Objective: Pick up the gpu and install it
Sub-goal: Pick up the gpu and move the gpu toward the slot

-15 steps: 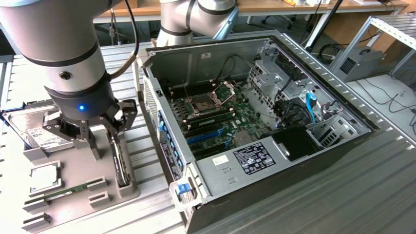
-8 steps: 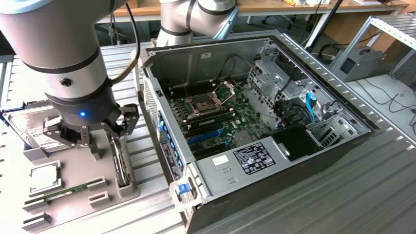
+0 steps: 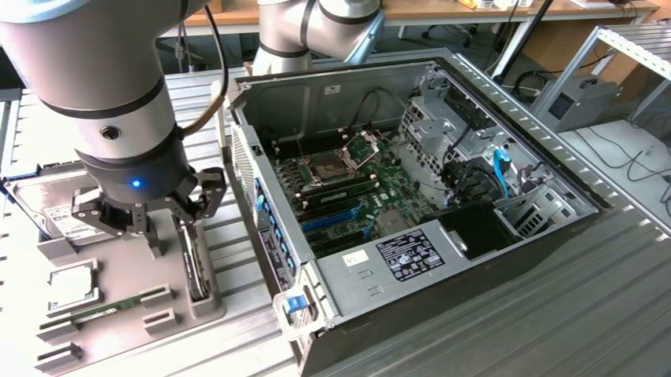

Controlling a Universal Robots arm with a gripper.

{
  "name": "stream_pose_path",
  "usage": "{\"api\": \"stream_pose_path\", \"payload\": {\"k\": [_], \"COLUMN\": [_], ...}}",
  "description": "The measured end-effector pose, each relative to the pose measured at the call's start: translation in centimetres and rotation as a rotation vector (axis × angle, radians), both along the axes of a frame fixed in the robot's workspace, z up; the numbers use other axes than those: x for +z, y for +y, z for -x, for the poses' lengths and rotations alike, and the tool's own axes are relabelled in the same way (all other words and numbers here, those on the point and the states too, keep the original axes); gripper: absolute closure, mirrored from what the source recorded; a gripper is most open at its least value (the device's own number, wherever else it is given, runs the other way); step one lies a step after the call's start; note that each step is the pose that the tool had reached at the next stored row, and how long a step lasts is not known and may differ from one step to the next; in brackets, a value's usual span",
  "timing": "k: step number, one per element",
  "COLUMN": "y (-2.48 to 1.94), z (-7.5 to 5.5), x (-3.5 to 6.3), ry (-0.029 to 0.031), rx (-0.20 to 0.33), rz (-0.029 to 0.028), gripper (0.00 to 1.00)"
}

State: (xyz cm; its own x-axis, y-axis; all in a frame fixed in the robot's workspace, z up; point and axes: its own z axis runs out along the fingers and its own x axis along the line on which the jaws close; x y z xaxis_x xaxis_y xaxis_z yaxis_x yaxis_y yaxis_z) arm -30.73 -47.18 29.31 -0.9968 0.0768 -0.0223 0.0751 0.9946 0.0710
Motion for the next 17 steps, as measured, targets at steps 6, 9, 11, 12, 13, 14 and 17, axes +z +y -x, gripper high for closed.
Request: {"api": "stream_pose_path", "payload": {"k": [6, 9, 11, 12, 13, 14, 17], "y": [0.00, 0.00, 0.00, 0.00, 0.00, 0.00, 0.00], "z": [-0.08, -0.08, -0.08, -0.08, -0.08, -0.08, -0.08], "x": [0.00, 0.00, -0.01, -0.03, -0.08, -0.17, -0.70], "ry": [0.0001, 0.0002, 0.0002, 0.0001, -0.0001, -0.0002, 0.0001], "rx": [0.000, 0.000, 0.000, 0.000, 0.000, 0.000, 0.000], "rz": [0.0001, 0.0002, 0.0001, 0.0001, -0.0001, -0.0002, 0.0001], "gripper": [0.52, 0.52, 0.52, 0.52, 0.52, 0.52, 0.52]}}
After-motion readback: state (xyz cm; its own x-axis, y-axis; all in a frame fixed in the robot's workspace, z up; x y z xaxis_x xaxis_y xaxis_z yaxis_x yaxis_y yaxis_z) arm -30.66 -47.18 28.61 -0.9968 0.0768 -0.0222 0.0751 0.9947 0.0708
